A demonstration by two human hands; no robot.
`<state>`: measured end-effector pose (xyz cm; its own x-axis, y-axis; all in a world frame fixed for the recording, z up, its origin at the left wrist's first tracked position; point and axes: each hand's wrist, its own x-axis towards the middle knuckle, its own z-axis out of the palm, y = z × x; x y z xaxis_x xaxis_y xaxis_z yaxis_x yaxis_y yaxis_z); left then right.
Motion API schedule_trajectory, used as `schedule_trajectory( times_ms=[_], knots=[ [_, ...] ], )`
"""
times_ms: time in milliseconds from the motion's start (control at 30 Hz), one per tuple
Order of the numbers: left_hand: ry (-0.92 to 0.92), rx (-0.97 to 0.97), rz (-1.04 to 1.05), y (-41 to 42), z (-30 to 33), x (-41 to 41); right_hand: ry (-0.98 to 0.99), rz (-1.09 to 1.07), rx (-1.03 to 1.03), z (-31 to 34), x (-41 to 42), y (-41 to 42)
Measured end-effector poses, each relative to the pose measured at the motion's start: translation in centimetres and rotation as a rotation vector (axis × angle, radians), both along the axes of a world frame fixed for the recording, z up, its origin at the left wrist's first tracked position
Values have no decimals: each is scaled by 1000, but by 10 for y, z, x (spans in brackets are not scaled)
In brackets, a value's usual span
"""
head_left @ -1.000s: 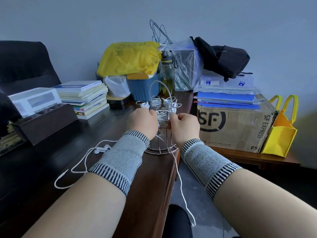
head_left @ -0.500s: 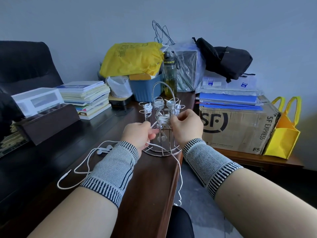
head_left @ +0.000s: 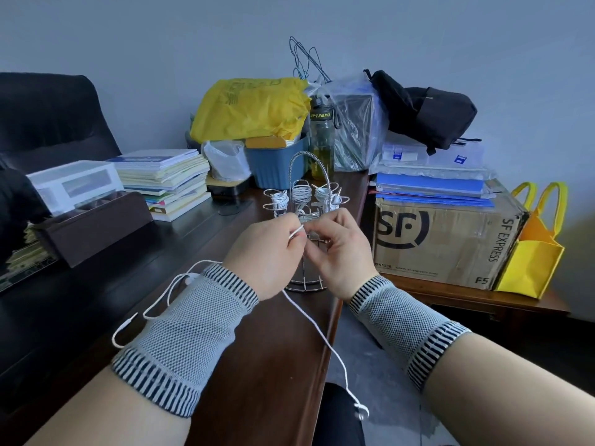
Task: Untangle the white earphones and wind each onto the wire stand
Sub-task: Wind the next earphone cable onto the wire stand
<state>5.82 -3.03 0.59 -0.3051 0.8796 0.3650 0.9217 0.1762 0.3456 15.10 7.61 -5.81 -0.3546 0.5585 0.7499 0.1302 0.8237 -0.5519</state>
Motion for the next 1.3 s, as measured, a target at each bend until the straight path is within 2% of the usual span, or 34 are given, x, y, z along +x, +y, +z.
schedule_trajectory(
  times_ms=[167, 233, 333, 467, 533, 667, 733, 833, 900, 967, 1100, 1167, 1300],
  knots=[
    [202, -77, -38, 0, 14, 0, -13, 25, 61, 0, 1, -2],
    [208, -94, -55, 2, 19, -1, -2, 9, 30, 0, 1, 0],
    [-9, -69, -78, 4, 25, -11, 17, -29, -82, 5, 5, 0],
    [-523, 186, -120, 14, 19, -29, 61, -5, -377, 10, 9, -6],
    [-628, 269, -76, 24, 13, -29, 124, -46, -496, 11, 8, -7],
    [-343, 202, 173, 44, 7, -18, 271, -57, -702, 20, 8, -6],
    [-224, 146, 240, 50, 4, -13, 249, -116, -719, 23, 7, -5],
    [-183, 84, 273, 58, -3, -12, 211, -175, -758, 24, 1, 1],
    [-271, 61, 283, 62, -8, -12, 190, -200, -760, 26, -2, 1],
    [-472, 67, 262, 65, -12, -11, 175, -223, -747, 28, -3, 3],
    [-1140, 195, 179, 51, -12, 1, 100, -277, -716, 35, -1, 7],
    [-1226, 229, 151, 46, -14, 3, 50, -305, -690, 36, -1, 11],
    [-1178, 216, 101, 39, -21, -1, -30, -354, -642, 31, -4, 15]
  ],
)
